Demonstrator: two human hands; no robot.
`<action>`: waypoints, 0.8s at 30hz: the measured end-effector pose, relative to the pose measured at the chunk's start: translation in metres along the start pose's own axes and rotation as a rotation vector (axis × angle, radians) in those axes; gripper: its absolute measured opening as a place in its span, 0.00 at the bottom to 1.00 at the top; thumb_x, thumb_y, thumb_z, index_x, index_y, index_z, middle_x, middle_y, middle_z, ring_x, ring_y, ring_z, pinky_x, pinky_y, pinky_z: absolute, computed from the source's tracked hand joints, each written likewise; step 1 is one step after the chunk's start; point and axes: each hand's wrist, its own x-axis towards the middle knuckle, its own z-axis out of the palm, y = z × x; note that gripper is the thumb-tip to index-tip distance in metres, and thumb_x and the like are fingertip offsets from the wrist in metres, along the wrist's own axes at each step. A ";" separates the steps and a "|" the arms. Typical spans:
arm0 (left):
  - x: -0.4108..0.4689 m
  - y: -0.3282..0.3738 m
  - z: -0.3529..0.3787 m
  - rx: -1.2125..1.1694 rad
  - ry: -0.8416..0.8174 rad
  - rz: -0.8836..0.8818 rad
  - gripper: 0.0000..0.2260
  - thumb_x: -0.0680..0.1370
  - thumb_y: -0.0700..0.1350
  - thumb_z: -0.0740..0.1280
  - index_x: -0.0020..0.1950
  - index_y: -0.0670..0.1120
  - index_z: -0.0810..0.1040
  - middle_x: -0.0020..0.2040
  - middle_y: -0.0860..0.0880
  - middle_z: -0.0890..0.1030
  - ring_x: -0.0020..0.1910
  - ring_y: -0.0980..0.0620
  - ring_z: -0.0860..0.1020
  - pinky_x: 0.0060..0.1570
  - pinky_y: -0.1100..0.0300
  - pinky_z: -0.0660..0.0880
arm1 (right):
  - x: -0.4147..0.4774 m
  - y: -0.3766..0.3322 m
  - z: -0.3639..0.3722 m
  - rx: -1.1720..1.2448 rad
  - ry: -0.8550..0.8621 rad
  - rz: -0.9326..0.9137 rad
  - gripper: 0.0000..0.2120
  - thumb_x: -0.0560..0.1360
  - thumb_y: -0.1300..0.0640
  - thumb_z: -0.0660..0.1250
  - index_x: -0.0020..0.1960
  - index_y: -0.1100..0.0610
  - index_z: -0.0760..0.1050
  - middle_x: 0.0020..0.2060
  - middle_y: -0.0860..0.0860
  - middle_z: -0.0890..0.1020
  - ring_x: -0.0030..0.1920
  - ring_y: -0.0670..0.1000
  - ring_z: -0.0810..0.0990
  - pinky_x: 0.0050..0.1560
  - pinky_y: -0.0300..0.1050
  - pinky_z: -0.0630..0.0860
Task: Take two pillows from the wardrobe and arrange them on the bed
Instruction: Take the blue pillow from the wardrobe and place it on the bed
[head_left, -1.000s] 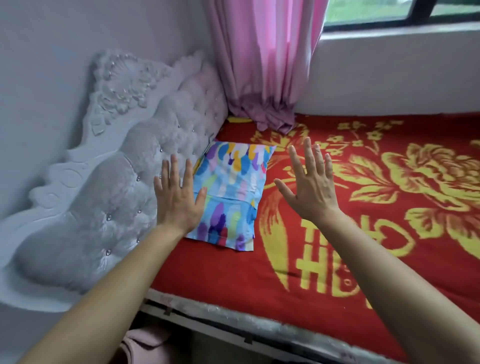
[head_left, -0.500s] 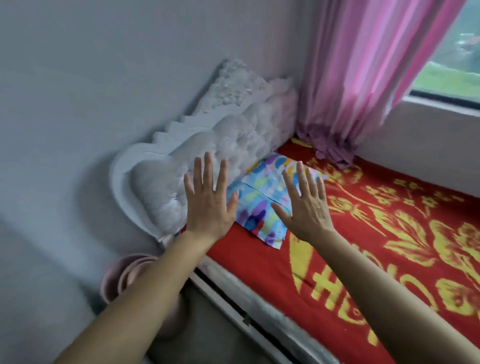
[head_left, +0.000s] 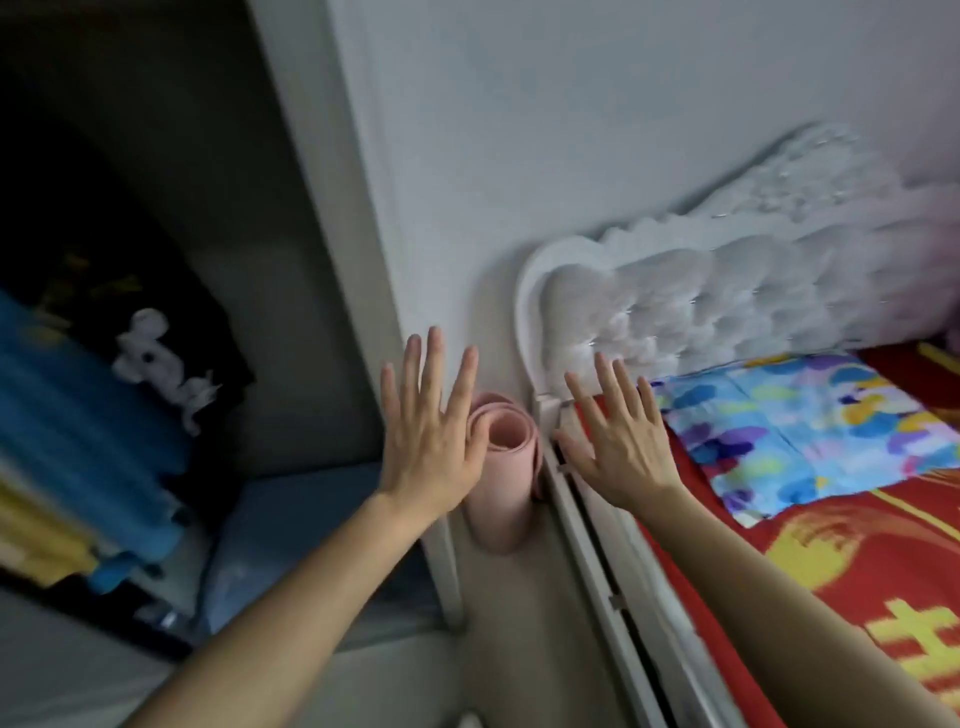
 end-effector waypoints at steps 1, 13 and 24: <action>-0.025 -0.015 -0.020 0.059 -0.018 -0.052 0.33 0.78 0.53 0.63 0.79 0.45 0.55 0.79 0.37 0.48 0.78 0.36 0.48 0.71 0.32 0.54 | -0.009 -0.027 0.001 0.031 -0.013 -0.057 0.34 0.78 0.36 0.55 0.79 0.49 0.55 0.79 0.59 0.53 0.79 0.61 0.53 0.76 0.63 0.54; -0.181 -0.170 -0.141 0.286 -0.190 -0.381 0.37 0.76 0.53 0.67 0.79 0.46 0.52 0.79 0.38 0.46 0.78 0.36 0.46 0.71 0.31 0.55 | -0.047 -0.248 -0.015 0.053 -0.059 -0.259 0.35 0.79 0.36 0.56 0.80 0.48 0.51 0.80 0.59 0.51 0.79 0.62 0.51 0.77 0.63 0.52; -0.247 -0.326 -0.208 0.270 -0.199 -0.337 0.35 0.76 0.52 0.66 0.79 0.56 0.53 0.80 0.40 0.44 0.78 0.36 0.43 0.68 0.29 0.56 | -0.035 -0.421 -0.003 -0.005 -0.065 -0.264 0.34 0.78 0.36 0.56 0.80 0.48 0.52 0.80 0.59 0.51 0.79 0.63 0.52 0.76 0.63 0.54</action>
